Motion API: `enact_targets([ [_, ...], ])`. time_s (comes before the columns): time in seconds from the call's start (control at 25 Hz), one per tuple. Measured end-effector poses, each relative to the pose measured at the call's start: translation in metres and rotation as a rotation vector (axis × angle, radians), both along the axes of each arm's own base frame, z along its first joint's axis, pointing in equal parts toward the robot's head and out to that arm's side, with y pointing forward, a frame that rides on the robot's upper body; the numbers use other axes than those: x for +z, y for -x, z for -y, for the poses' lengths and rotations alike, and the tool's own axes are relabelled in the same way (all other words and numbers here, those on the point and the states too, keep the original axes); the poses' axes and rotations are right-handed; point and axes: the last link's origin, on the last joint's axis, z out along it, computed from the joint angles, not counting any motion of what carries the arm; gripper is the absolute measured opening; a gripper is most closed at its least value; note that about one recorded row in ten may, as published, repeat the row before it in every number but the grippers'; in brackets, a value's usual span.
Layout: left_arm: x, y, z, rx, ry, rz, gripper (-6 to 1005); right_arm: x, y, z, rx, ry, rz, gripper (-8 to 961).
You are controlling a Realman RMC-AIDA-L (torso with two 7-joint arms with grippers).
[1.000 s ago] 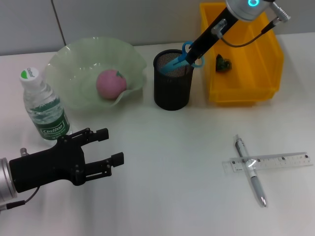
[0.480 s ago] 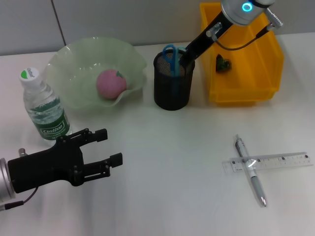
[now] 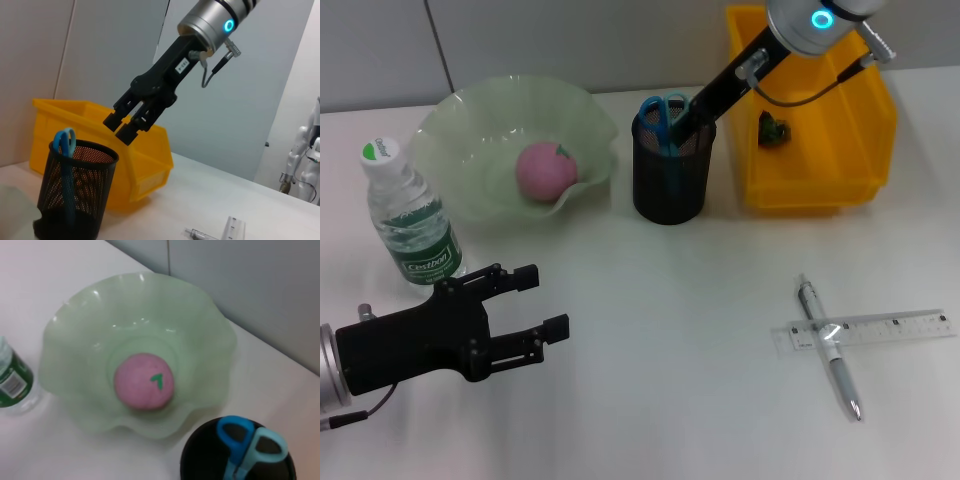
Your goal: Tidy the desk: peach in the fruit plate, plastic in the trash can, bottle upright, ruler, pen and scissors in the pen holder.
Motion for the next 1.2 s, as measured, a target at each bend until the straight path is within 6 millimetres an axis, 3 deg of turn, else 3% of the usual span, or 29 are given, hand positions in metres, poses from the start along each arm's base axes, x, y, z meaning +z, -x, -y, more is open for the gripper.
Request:
enact_targets([
  [0.36,-0.001,0.000,0.001,-0.001,0.006,0.001,813,0.010,-0.007,0.034,0.075,0.090,-0.060,740],
  [0.72,-0.004,0.001,0.003,0.004,0.009,-0.003,813,0.019,-0.043,0.077,0.249,0.338,-0.028,740],
  [1.2,-0.009,0.005,0.008,0.005,0.000,-0.006,812,0.022,-0.069,0.094,0.388,0.488,0.051,739],
])
